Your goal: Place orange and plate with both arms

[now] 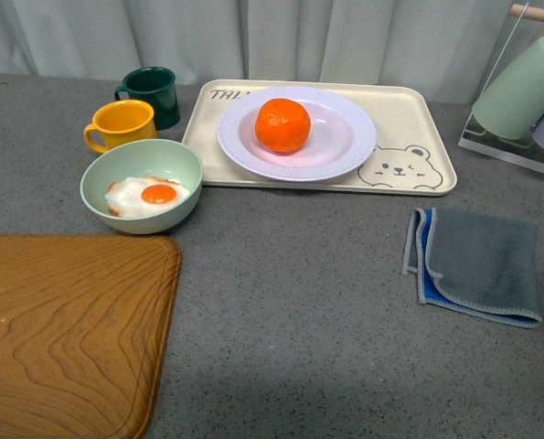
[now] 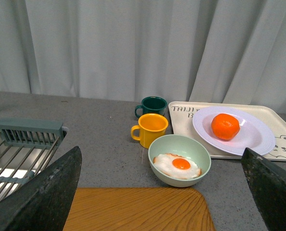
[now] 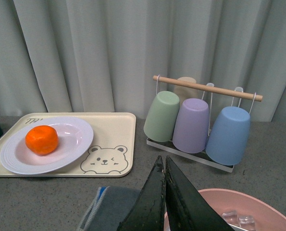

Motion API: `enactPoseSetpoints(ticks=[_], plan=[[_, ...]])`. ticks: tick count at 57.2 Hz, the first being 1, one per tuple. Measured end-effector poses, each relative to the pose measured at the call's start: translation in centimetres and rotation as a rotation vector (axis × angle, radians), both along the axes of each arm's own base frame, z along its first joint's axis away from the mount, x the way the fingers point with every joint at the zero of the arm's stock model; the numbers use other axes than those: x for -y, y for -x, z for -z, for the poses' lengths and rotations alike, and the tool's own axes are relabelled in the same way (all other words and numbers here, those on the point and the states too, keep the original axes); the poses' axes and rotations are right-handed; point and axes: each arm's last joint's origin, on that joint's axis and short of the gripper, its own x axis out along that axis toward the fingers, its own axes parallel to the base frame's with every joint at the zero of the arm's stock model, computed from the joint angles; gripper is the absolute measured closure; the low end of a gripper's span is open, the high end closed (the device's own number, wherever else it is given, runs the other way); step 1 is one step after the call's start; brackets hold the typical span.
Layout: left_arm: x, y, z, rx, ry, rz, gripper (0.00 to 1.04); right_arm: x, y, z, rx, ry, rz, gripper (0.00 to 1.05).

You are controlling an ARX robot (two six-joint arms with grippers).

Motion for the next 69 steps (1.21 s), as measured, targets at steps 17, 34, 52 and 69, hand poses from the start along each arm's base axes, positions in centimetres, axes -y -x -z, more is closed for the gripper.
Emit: enactPoseSetpoints(ticks=[17, 34, 52, 69], plan=[[0.0, 0.0, 0.0, 0.0, 0.0, 0.0, 0.07, 0.0, 1.1, -0.3, 0.011, 0.0, 0.0, 1.04], [0.0, 0.0, 0.0, 0.0, 0.0, 0.0, 0.07, 0.0, 1.8, -0.4, 0.014, 0.0, 0.0, 1.04], [0.0, 0.0, 0.0, 0.0, 0.0, 0.0, 0.07, 0.0, 2.5, -0.3, 0.014, 0.0, 0.0, 1.04], [0.0, 0.0, 0.0, 0.0, 0.0, 0.0, 0.07, 0.0, 3.7, -0.1, 0.009, 0.0, -0.003, 1.04]])
